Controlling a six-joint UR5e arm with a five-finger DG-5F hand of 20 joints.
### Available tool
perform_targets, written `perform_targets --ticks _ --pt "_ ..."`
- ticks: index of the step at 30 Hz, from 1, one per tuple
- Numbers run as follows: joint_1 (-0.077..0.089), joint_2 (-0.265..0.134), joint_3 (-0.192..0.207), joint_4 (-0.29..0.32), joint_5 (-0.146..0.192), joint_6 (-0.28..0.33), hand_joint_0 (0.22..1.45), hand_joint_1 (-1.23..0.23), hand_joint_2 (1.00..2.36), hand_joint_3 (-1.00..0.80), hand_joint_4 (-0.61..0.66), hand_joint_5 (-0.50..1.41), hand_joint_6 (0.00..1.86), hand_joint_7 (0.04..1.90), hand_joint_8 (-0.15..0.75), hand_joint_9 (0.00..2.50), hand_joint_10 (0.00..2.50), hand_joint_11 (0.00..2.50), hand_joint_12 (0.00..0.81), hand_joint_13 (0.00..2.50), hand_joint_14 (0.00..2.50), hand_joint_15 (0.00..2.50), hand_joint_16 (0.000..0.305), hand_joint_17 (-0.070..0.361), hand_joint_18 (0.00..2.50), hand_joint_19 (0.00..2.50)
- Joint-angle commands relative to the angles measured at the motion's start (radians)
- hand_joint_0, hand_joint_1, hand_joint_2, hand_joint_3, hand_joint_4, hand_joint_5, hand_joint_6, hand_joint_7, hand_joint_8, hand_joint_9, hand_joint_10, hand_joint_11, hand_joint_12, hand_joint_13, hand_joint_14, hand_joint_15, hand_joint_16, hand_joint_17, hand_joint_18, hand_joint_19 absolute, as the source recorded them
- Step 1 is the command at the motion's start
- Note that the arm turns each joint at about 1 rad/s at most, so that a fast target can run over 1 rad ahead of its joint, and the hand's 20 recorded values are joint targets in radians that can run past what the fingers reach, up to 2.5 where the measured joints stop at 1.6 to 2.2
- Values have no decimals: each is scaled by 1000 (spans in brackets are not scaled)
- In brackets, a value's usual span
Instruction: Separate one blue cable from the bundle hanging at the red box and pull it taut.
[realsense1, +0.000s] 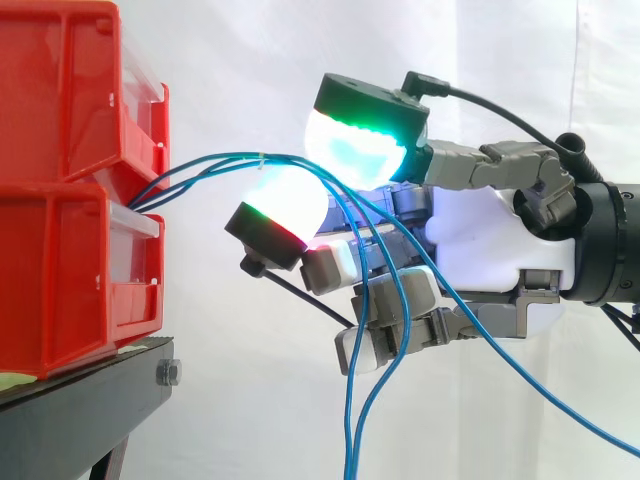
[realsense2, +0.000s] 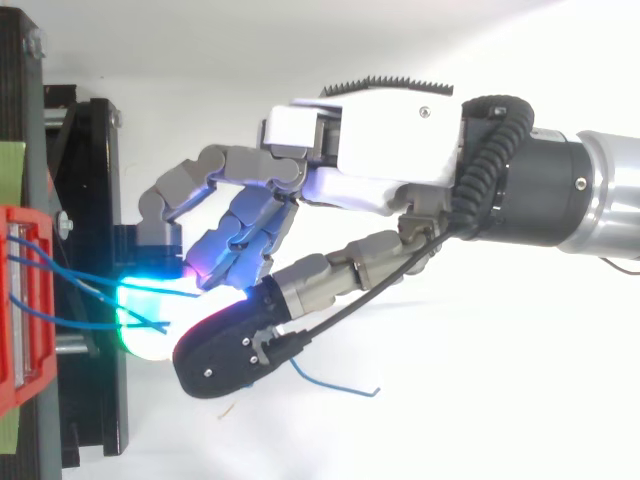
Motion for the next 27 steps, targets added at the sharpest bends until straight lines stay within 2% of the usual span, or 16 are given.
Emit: perform_targets --ticks 1,9,13,22,27 --pt "0 0 1 0 1 0 703 -842 1018 -264 99 -226 897 927 305 941 20 1093 366 1239 28 1135 50 112 877 669" --pt "0 0 -1 0 1 -1 768 -878 1002 -475 102 -211 906 984 310 1004 20 1138 374 1256 30 1123 49 110 927 667" --pt "0 -2 -1 0 1 -3 773 -887 1000 -500 108 -206 905 980 316 1018 20 1146 376 1256 30 1119 49 111 945 663" --pt "2 -2 -1 2 1 -3 732 -903 1000 -500 116 -190 897 1034 316 1033 20 1145 378 1259 30 1125 48 108 952 682" --pt "2 -2 -1 5 -1 -3 626 -864 1000 -500 131 -161 876 1118 322 1058 22 1157 383 1259 30 1135 48 107 943 722"
